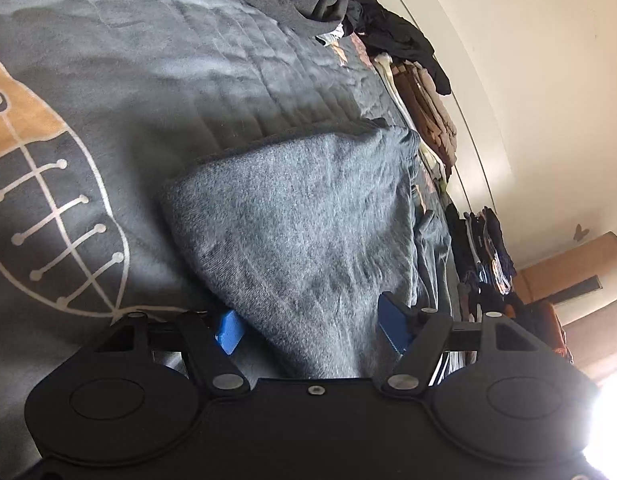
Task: Fold clothes
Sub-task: 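Grasp the folded grey fabric edge with both grippers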
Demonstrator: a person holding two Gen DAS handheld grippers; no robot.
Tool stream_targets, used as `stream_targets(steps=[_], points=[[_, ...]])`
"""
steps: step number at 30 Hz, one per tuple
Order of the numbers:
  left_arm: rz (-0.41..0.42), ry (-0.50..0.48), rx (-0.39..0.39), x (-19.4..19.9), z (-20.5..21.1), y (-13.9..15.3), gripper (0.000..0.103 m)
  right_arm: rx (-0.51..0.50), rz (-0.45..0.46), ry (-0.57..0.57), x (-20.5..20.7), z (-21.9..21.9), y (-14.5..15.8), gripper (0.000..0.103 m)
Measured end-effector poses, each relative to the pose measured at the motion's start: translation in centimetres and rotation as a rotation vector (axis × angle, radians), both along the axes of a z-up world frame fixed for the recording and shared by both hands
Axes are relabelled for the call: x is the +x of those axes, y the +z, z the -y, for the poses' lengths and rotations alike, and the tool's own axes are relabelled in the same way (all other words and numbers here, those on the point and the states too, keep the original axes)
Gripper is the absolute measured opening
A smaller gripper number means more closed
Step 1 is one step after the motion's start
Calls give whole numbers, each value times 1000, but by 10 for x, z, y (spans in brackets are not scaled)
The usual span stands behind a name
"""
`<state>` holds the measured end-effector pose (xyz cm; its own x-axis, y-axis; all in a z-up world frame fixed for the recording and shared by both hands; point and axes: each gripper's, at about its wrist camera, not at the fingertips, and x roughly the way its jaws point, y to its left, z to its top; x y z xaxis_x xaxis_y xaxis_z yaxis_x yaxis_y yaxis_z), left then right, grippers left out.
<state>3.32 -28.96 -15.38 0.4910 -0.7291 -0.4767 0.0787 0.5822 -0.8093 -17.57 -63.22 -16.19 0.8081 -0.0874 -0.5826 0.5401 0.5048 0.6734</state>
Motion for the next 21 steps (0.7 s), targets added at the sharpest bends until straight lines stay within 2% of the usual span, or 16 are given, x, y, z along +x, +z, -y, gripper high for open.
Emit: stream_targets(steps=[2, 4, 5, 6, 7, 8, 9, 12, 14, 21], points=[[0, 16, -2, 0, 1, 0, 56, 6, 7, -16, 2, 2, -1, 86], [-14, 34, -5, 1, 0, -1, 26, 8, 12, -34, 1, 3, -1, 83], [-19, 39, 0, 1, 0, -1, 22, 7, 12, -44, 1, 4, -1, 76], [-15, 41, 8, 1, 0, -1, 21, 1, 3, -53, 0, 4, -1, 63], [-13, 45, 15, 0, 1, 0, 20, -6, -15, -63, -1, 4, 0, 54], [-13, 51, 16, -2, 0, 1, 19, -14, -37, -72, -2, 5, 0, 36], [-9, 58, 16, -3, -1, 3, 17, -10, -38, -77, -3, 5, 0, 25], [7, 79, 17, -9, -4, 9, 15, 33, -22, -94, -7, 8, -1, 17], [15, 93, 19, -13, -8, 13, 14, 26, -8, -94, -9, 5, 3, 14], [33, 86, 44, -41, -25, 34, 11, 32, 22, -83, -31, -11, 21, 11]])
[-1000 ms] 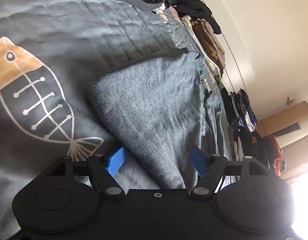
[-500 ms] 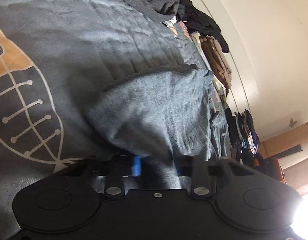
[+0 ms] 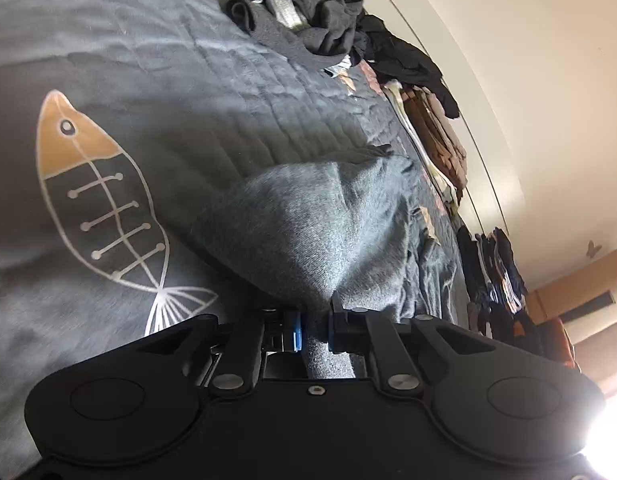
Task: Fold clothes
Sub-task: 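Grasp the folded grey fabric edge with both grippers, then lay the held fabric edge flat and open both grippers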
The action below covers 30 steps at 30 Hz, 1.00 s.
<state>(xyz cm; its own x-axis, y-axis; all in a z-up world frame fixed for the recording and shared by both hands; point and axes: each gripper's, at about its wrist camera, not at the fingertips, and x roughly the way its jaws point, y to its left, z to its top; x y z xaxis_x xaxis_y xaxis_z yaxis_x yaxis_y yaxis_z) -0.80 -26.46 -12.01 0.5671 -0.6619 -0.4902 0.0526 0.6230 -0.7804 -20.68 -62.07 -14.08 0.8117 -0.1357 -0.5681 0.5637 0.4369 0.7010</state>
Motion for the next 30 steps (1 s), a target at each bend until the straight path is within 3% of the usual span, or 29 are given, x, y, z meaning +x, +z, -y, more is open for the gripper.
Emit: stream_targets(steps=[10, 18, 25, 28, 30], points=[[-15, -14, 39, -52, -42, 7, 11, -2, -26, 23, -57, -31, 21, 11], [-5, -29, 77, -77, -73, 8, 11, -5, -65, 10, -95, -42, 20, 11], [5, -65, 129, -89, -77, 6, 12, -61, -86, 62, -118, -69, 31, 12], [-11, -75, 185, -88, -81, 2, 19, -117, -150, 79, -114, -74, 24, 16], [6, -74, 215, -92, -86, 3, 25, -150, -220, 78, -113, -77, 16, 30]])
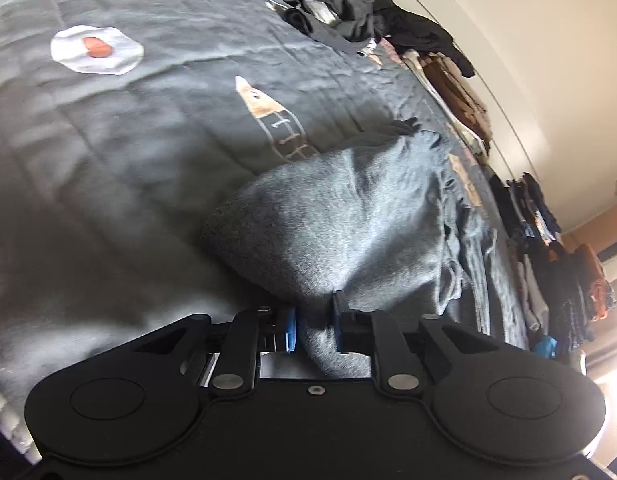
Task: Fold clothes
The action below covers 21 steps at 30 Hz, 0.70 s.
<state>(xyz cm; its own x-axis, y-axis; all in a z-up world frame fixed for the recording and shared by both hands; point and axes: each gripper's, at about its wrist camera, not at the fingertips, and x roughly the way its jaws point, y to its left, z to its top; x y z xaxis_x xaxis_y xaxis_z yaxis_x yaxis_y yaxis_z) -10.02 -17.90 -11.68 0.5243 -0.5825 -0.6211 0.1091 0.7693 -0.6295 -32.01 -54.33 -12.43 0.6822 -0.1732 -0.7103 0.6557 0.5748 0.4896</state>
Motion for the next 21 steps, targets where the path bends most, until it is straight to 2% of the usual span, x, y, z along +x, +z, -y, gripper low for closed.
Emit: stream_targets(steps=[2, 4, 6, 9, 12, 16, 18, 21], points=[[25, 0, 36, -4, -5, 2, 31, -52, -51, 3, -4, -6, -1, 46], [46, 8, 75, -7, -9, 6, 45, -118, -84, 20, -9, -14, 1, 51], [83, 7, 108, -12, -14, 13, 46, -198, -113, 40, -12, -24, 7, 59], [169, 6, 210, -22, -16, 28, 49, -308, -103, 80, -19, -39, 19, 66], [250, -12, 275, -32, -13, 44, 49, -370, -87, 108, -25, -47, 29, 70], [393, -93, 335, -47, 2, 66, 70, -417, -62, 161, -28, -56, 42, 73], [463, -137, 338, -53, 13, 73, 70, -435, -56, 178, -30, -59, 49, 74], [504, -195, 322, -49, 28, 80, 70, -462, -43, 181, -33, -61, 58, 75]])
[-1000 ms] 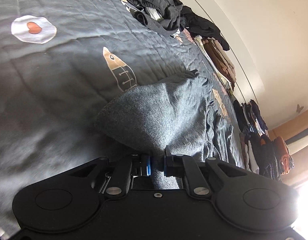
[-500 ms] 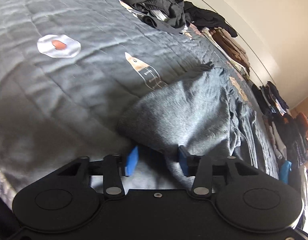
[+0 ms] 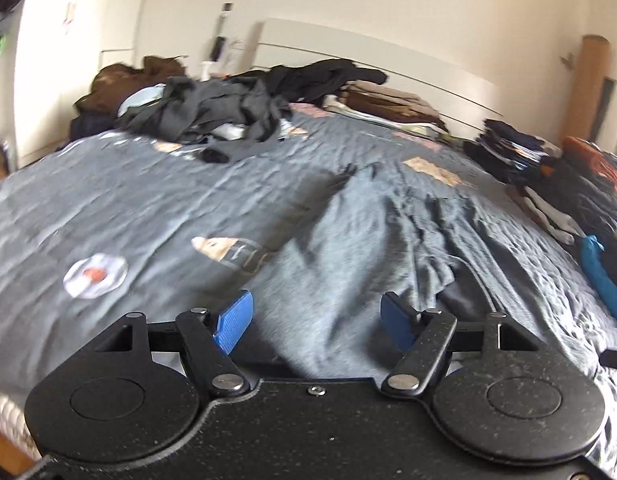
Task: Fold clothes
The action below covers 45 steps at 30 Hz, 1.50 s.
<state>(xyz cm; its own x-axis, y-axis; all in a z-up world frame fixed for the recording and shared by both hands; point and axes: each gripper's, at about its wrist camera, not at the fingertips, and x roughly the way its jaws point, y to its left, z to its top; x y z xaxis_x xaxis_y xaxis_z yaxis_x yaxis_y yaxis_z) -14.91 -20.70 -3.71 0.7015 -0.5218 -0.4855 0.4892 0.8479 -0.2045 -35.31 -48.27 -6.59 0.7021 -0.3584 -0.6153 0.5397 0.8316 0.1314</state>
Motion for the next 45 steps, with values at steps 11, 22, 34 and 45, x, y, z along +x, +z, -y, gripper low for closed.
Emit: stream_targets(steps=[11, 22, 34, 45], points=[[107, -157, 36, 49, 54, -4, 70, -85, 71, 186, 79, 16, 16, 83], [16, -195, 30, 51, 78, -23, 73, -67, -92, 110, 84, 53, -60, 83], [-3, -192, 25, 45, 91, -18, 73, -22, -147, -27, 53, 97, -62, 90], [-98, -466, -189, 24, 112, -13, 60, 120, 126, 183, 67, 110, -15, 86]])
